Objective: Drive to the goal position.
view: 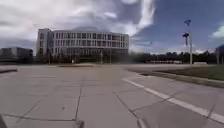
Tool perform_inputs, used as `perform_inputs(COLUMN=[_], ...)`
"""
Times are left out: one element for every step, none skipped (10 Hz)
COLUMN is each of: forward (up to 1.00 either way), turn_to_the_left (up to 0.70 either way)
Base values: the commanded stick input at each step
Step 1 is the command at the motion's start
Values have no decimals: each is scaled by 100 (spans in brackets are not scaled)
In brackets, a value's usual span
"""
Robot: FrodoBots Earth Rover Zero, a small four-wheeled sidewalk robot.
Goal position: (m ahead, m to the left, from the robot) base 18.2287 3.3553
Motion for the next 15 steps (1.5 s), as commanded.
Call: perform_inputs(forward=[100, 100, 100, 100, 100, 100, 100, 100, 100, 100, 100, 100, 100, 100, 100], turn_to_the_left=[0, 0, 0, 0, 0, 0, 0, 0, 0, 0, 0, 0, 0, 0, 0])
